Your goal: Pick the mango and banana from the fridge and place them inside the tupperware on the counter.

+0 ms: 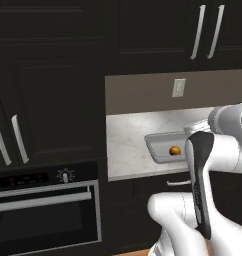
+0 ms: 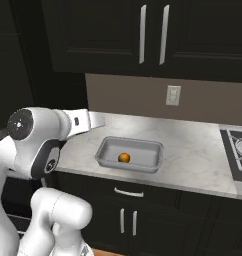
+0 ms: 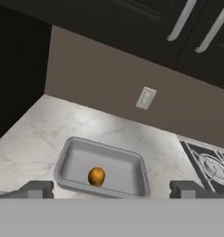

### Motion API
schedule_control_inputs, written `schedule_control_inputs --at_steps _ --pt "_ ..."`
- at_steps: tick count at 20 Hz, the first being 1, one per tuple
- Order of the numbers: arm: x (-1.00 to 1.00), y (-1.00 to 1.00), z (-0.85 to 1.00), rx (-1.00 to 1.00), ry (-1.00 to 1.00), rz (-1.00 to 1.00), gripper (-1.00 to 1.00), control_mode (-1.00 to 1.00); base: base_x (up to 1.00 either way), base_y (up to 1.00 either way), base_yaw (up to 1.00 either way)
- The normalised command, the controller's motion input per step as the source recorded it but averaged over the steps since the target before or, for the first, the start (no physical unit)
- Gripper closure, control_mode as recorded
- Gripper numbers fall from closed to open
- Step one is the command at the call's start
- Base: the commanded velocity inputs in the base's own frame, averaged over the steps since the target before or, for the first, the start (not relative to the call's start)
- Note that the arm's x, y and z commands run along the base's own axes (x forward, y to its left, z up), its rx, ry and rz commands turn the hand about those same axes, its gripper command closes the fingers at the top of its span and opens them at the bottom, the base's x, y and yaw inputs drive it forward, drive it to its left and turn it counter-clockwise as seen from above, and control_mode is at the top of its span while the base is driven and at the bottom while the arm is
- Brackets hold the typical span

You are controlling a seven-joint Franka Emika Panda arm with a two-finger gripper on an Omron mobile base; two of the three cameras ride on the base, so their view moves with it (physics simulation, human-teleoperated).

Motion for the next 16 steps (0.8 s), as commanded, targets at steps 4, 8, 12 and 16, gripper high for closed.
schedule_control_inputs --at_steps 4,8,12,16 --pt "-0.27 0.45 0.07 -0.1 0.0 0.0 -1.0 -1.0 0.0 0.0 0.0" --pt "-0.13 0.0 -0.02 -0.02 0.0 0.0 -1.0 1.0 -0.41 0.0 0.0" --pt "0.0 0.0 0.0 0.0 0.0 0.0 -1.0 1.0 -0.47 -0.35 0.0" --pt "0.0 0.0 0.0 0.0 0.0 0.0 -1.0 1.0 -0.3 -0.86 0.0"
